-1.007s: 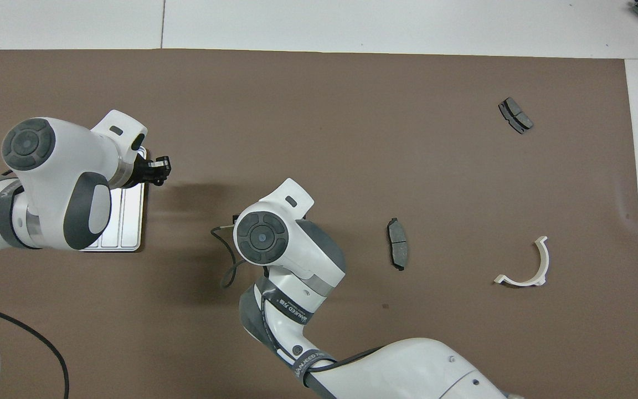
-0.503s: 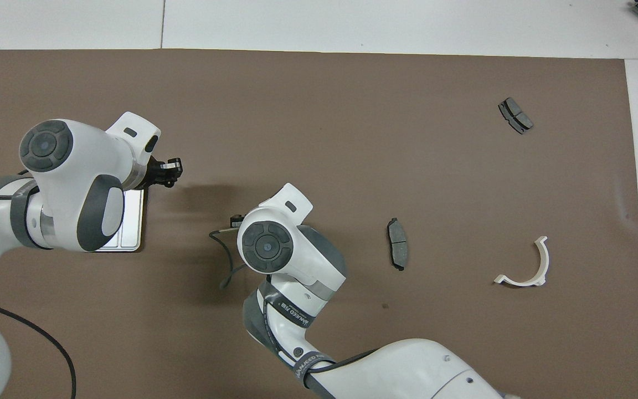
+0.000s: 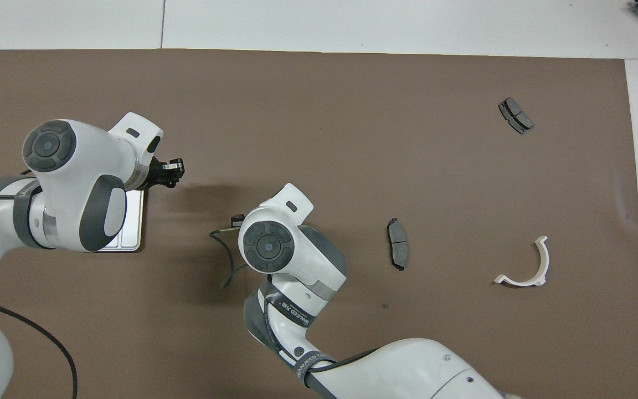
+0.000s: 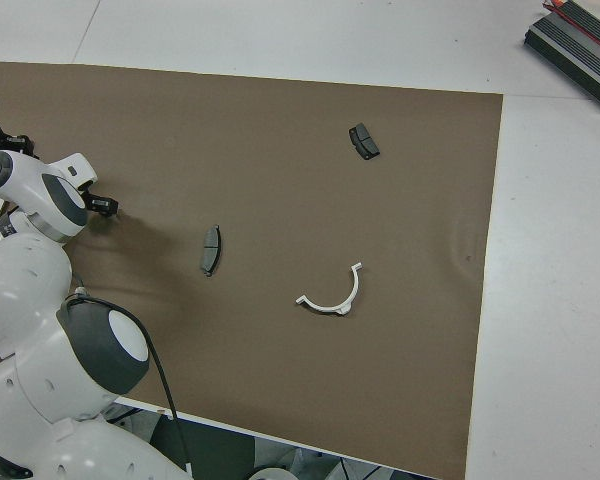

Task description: Place bearing gear from tray to pile

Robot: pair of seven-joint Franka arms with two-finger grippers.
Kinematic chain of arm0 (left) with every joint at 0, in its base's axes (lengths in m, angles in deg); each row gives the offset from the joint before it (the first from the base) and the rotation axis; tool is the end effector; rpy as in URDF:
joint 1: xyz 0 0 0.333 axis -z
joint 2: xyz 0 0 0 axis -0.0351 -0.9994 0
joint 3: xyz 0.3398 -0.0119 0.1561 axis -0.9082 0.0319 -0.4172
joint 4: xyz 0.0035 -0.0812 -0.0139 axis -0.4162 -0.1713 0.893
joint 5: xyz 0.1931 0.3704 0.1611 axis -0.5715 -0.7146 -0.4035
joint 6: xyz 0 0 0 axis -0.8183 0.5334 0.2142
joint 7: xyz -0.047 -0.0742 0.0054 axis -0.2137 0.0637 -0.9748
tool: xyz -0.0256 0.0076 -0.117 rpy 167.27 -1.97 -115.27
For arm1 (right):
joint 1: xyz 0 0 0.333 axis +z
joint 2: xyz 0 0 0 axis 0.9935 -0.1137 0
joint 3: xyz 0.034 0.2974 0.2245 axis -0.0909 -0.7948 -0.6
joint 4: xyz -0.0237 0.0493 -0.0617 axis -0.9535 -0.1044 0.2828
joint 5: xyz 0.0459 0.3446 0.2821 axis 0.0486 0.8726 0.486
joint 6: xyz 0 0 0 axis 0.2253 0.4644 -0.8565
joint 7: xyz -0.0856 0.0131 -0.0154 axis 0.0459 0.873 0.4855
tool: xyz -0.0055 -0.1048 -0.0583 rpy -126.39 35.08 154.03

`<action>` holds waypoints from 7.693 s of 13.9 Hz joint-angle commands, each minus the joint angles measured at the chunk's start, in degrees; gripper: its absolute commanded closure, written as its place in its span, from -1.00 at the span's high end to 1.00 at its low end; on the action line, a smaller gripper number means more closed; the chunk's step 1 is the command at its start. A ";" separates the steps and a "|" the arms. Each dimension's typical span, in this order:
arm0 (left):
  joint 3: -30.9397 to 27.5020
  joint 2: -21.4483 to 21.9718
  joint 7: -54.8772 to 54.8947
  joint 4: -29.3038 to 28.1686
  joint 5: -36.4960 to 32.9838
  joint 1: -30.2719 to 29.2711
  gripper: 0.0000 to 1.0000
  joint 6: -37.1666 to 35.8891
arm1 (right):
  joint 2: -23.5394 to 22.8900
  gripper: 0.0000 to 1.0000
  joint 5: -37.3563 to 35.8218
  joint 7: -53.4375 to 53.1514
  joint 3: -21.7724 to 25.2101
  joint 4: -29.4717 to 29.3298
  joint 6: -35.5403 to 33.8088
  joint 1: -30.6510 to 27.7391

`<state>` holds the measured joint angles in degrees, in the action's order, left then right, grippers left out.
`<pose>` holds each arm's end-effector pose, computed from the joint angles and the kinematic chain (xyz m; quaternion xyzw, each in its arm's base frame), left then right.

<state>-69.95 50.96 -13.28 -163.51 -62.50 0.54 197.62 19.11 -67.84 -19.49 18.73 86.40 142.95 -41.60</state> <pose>0.6513 -0.1336 0.3505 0.9943 0.0864 0.0445 0.0429 0.5707 0.5423 0.2915 -0.9916 -0.0023 -0.1143 0.0609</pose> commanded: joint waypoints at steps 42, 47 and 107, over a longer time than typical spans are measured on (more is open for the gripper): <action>-0.90 -3.46 -18.47 15.92 0.30 12.42 0.75 -11.42 | 18.37 1.00 12.25 49.57 -0.32 20.37 -0.56 -46.47; -0.90 -2.23 5.50 13.22 0.30 -3.23 0.66 -15.04 | 17.94 1.00 11.46 30.08 -0.41 14.84 -6.20 -32.67; -1.42 2.34 -11.27 17.94 -0.14 8.20 1.00 -22.59 | 28.58 1.00 4.07 28.38 -0.58 29.96 -7.78 -31.69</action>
<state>-71.95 53.35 -30.55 -149.22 -62.53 13.59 180.24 48.26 -64.64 11.01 18.37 119.71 137.97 -75.45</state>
